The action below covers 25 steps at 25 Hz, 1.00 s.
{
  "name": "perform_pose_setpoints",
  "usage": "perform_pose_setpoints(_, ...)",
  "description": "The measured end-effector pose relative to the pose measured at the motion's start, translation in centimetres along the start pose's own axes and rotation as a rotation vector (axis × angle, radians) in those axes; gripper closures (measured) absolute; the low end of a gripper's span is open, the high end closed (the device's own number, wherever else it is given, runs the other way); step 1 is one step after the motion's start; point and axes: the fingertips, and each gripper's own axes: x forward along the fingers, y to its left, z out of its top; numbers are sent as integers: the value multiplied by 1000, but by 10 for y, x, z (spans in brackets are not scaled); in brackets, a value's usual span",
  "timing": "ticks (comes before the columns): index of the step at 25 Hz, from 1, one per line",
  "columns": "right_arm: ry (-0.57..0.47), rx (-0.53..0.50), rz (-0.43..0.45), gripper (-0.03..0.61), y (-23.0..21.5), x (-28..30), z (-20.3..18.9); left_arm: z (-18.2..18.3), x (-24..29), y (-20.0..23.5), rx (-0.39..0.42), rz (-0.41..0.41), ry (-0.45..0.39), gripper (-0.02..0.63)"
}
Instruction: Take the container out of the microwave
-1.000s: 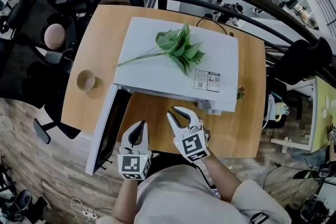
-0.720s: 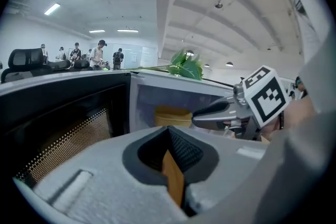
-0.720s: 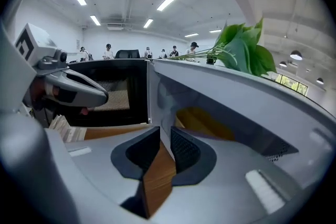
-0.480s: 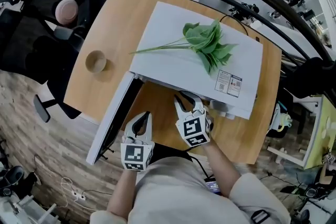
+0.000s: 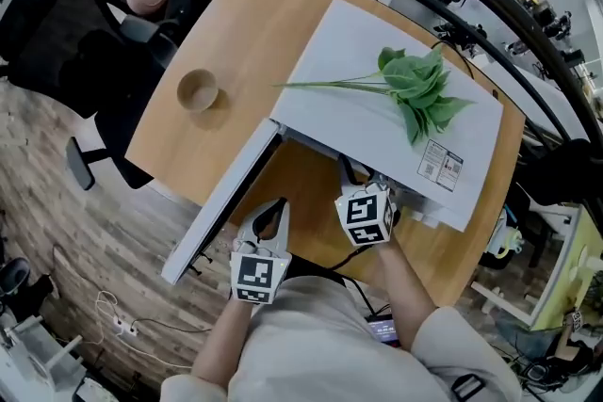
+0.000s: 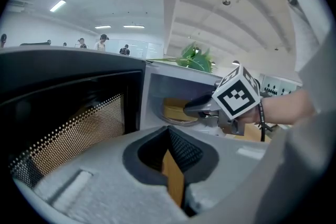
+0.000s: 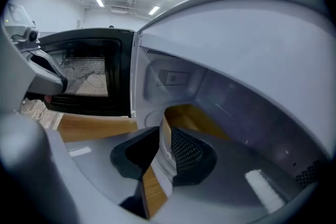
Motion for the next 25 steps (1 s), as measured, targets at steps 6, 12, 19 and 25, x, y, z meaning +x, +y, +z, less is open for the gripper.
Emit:
perform_pose_setpoints(6, 36, -84, -24, 489, -3, 14, 3, -7, 1, 7, -14, 14, 12, 611)
perform_pose_setpoints(12, 111, -238, -29, 488, -5, 26, -6, -15, 9, 6, -19, -4, 35, 611)
perform_pose_setpoints(19, 198, -346, 22, 479, -3, 39, -18, -22, 19, 5, -14, -19, 50, 611)
perform_pose_setpoints(25, 262, -394, 48, 477, -4, 48, -24, -23, 18, 0, -26, -12, 48, 611)
